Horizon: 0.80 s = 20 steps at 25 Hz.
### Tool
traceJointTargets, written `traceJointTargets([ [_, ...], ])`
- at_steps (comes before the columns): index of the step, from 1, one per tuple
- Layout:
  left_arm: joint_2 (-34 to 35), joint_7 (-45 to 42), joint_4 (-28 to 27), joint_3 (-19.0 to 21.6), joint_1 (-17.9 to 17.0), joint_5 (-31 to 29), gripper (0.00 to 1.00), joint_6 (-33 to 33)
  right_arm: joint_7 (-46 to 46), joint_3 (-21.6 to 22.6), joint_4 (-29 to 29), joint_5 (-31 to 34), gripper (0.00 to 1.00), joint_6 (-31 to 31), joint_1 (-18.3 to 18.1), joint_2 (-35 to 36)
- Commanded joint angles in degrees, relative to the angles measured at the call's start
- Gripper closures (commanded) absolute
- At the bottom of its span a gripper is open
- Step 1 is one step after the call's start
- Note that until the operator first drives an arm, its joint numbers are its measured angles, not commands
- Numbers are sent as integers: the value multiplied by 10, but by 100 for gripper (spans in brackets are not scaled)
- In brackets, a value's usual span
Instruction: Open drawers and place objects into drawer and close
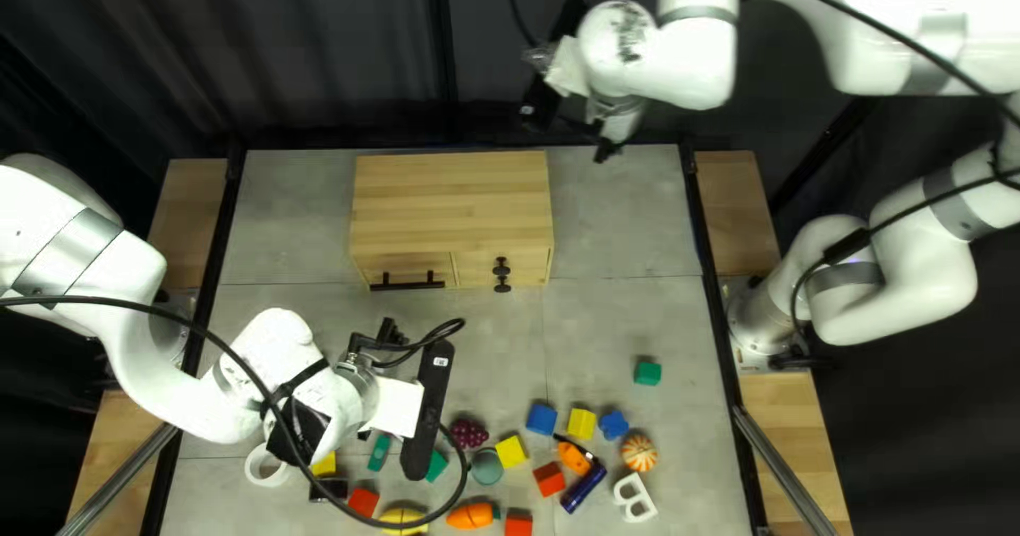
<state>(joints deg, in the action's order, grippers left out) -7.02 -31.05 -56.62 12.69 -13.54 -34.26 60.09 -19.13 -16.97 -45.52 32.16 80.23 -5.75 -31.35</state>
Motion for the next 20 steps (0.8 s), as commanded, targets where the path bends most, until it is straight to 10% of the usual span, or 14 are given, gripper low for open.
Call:
traceJointTargets([
  [1, 0, 0, 0, 0, 0, 0, 0, 0, 16, -50, 45, 19, 0, -49, -30, -38],
  [20, -26, -26, -21, -17, 10, -17, 0, 11, 41, -112, 62, 41, 0, -106, -57, -51],
])
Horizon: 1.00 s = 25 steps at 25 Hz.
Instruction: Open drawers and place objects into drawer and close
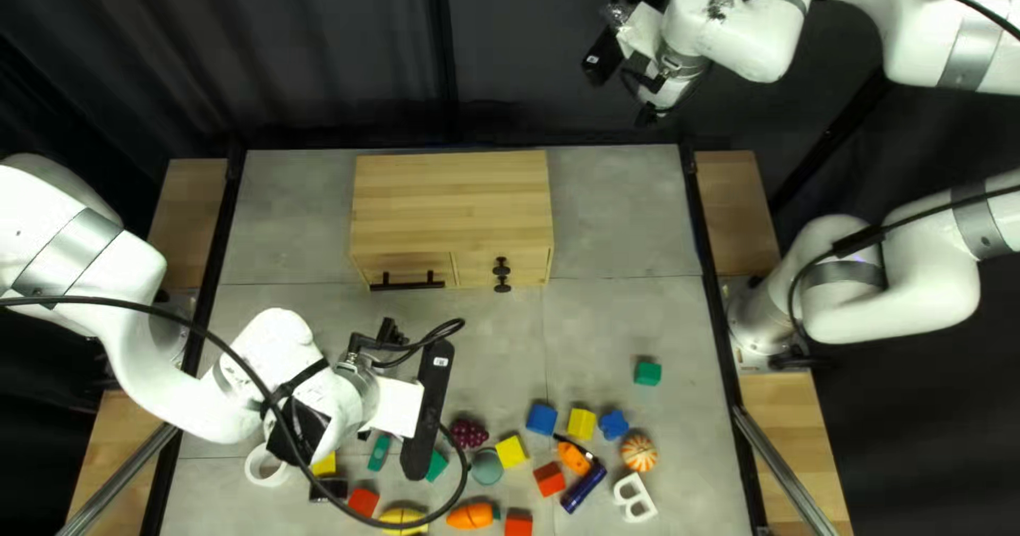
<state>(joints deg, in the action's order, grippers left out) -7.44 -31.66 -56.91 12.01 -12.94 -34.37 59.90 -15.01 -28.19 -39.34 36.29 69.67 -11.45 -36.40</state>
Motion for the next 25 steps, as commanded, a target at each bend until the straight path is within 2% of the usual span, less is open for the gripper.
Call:
traceJointTargets([
  [1, -29, -24, -24, -12, 3, -18, 0, 18, 0, 0, 0, 0, 0, 0, 0, 0],
  [3, -60, -34, -43, -19, 6, -20, 0, 27, 0, 0, 0, 0, 0, 0, 0, 0],
  [7, -75, -53, -52, -26, 6, -24, 0, 37, 0, 0, 0, 0, 0, 0, 0, 0],
  [18, -66, -108, -7, -47, 20, -62, 0, -28, 0, 0, 0, 0, 0, 0, 0, 0],
  [25, -52, -137, 11, -56, 24, -77, 0, -41, 0, 0, 0, 0, 0, 0, 0, 0],
])
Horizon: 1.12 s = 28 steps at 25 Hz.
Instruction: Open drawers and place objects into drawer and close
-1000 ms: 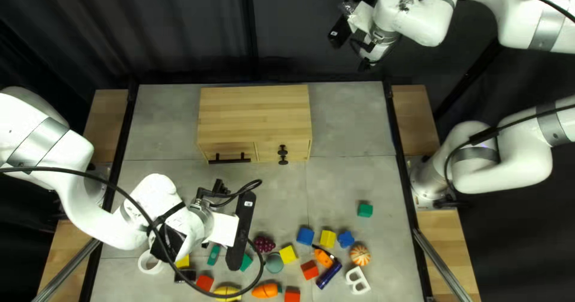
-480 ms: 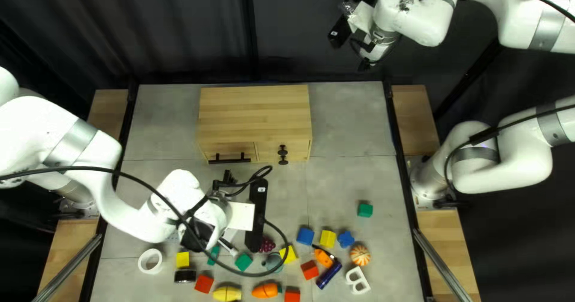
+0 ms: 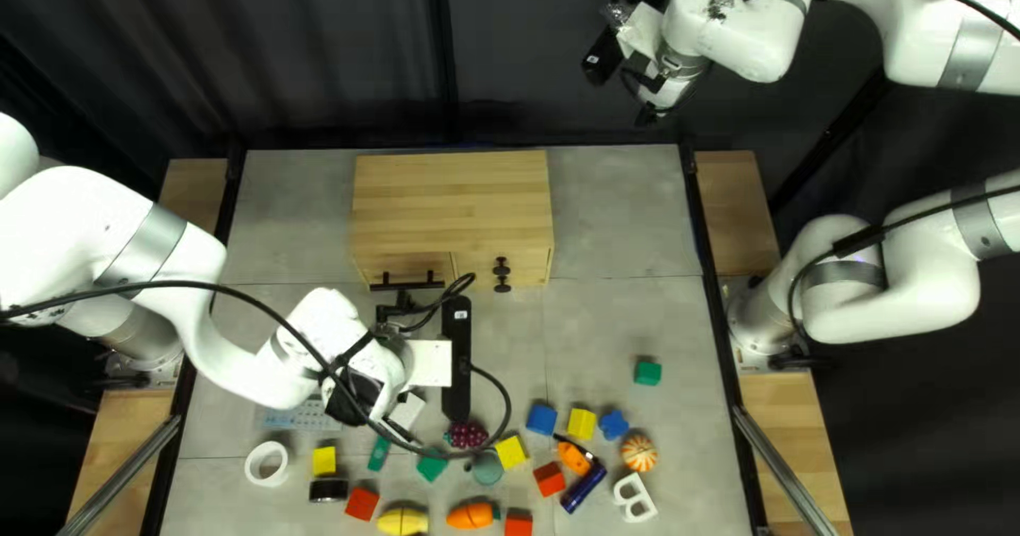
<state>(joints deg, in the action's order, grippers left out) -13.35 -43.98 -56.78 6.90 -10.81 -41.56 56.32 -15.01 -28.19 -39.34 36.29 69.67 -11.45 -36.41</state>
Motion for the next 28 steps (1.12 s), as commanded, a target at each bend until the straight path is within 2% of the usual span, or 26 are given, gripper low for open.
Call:
traceJointTargets([
  [1, 9, -19, 13, -6, 4, -6, 0, -7, 0, 0, 0, 0, 0, 0, 0, 0],
  [15, -14, -50, 0, -22, 20, 8, 0, -24, 0, 0, 0, 0, 0, 0, 0, 0],
  [28, 5, -62, 30, -27, 28, 3, 0, -49, 0, 0, 0, 0, 0, 0, 0, 0],
])
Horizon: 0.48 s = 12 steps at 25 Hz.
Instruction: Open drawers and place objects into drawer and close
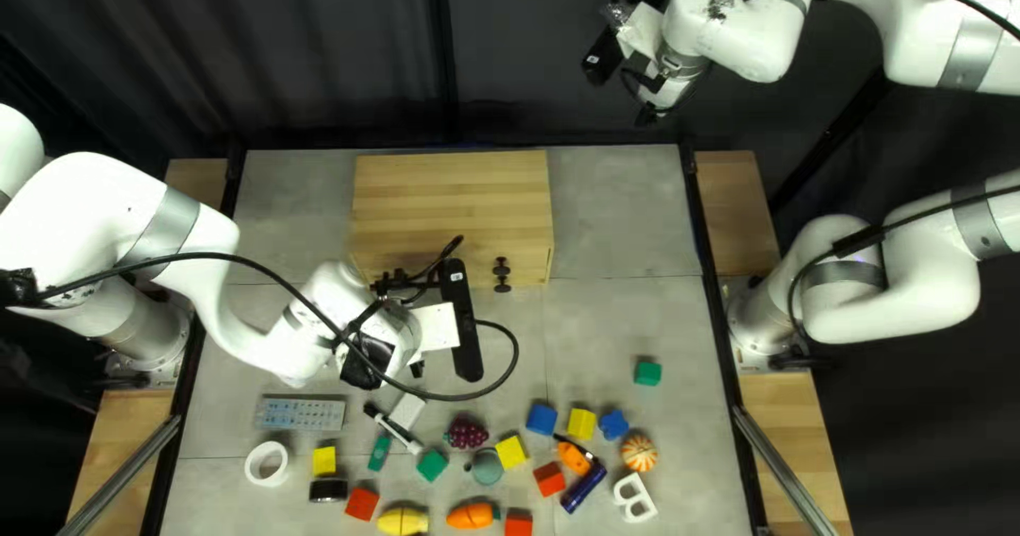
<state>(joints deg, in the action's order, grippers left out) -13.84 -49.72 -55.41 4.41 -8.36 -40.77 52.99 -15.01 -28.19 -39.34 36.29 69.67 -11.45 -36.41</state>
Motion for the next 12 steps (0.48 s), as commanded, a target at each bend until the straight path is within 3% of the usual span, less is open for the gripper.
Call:
traceJointTargets([
  [1, 14, -6, 22, -3, 5, -6, 0, -22, 0, 0, 0, 0, 0, 0, 0, 0],
  [12, 30, -2, 44, -5, 10, -14, 0, -50, 0, 0, 0, 0, 0, 0, 0, 0],
])
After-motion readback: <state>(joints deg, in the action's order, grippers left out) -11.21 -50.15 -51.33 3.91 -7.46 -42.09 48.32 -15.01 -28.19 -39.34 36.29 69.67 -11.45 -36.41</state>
